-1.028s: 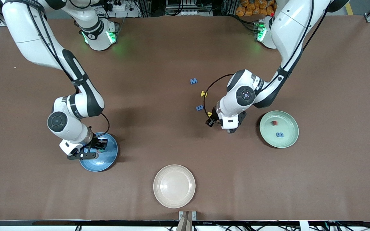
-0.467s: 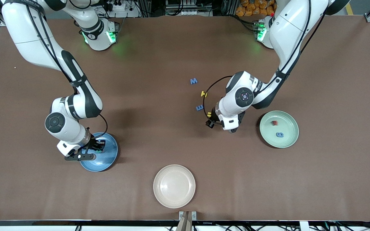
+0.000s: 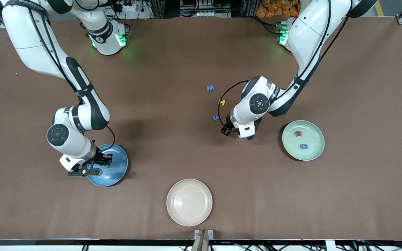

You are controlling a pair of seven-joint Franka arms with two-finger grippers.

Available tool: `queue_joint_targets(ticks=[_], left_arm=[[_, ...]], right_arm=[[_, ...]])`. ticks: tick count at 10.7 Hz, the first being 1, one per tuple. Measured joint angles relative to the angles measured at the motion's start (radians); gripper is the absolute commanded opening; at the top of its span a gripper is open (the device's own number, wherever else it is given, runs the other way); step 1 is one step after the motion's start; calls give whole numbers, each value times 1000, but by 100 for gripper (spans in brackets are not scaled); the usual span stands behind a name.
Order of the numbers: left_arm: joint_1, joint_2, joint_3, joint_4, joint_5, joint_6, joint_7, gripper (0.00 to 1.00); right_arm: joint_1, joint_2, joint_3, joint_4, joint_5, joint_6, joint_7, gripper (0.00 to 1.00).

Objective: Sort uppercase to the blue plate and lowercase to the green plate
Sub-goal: 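Lift the yellow h with the left gripper while the right gripper withdraws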

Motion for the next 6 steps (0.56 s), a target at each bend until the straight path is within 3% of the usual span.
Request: queue_joint_targets(ticks=[3, 6], left_arm=[[0, 0, 1, -33, 3, 17, 0, 53], [0, -2, 2, -34, 6, 18, 0, 50]], right_arm=[[19, -3, 0, 22, 1, -21, -2, 100], [71, -57, -1, 63, 2, -181, 3, 100]])
